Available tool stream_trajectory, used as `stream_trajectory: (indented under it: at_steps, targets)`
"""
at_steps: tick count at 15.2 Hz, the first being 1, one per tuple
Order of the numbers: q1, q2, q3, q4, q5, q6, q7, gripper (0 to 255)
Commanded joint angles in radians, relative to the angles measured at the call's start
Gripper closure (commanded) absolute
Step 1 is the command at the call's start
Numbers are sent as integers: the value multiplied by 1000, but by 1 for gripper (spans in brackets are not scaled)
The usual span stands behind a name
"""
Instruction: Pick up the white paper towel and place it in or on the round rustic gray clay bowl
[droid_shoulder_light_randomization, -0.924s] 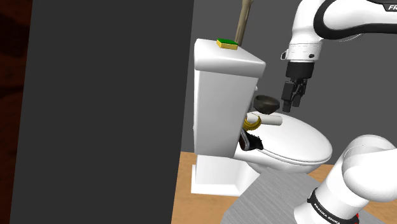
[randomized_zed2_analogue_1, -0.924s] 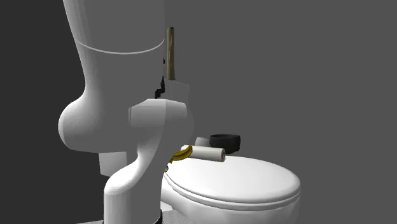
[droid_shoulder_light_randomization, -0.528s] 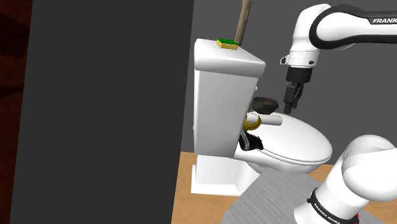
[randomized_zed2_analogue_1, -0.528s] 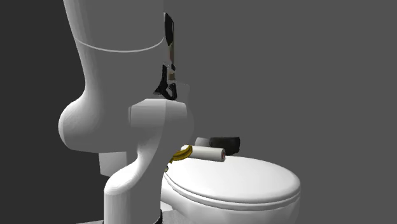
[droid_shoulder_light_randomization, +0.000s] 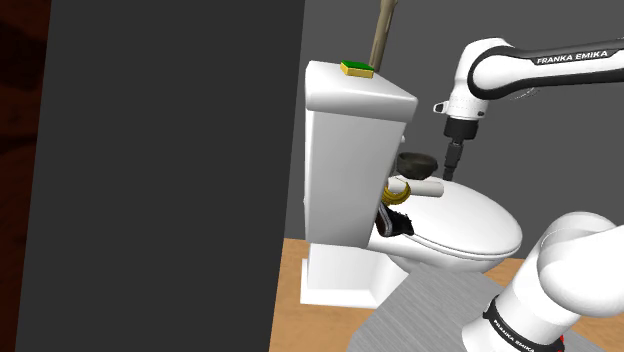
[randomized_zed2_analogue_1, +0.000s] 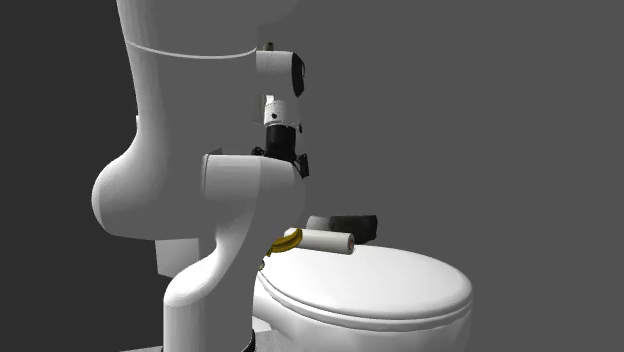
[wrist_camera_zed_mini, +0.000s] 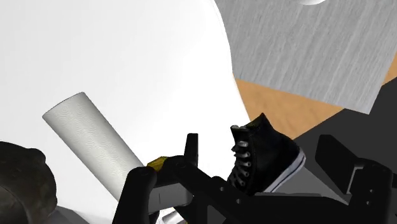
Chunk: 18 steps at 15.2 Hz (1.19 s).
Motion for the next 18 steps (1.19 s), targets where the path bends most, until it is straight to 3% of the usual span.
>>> stream_trajectory:
  at_steps: [1, 8, 11, 15, 18]
  targets:
    - [8, 63, -58, 14, -21, 64, -87, 0]
    - [70, 312, -243, 115, 0, 251, -390, 0]
    - [105, 444, -315, 181, 64, 319, -541, 0]
    - [133, 647, -384, 291, 213, 382, -770, 0]
    - [128, 669, -380, 280, 231, 411, -788, 0]
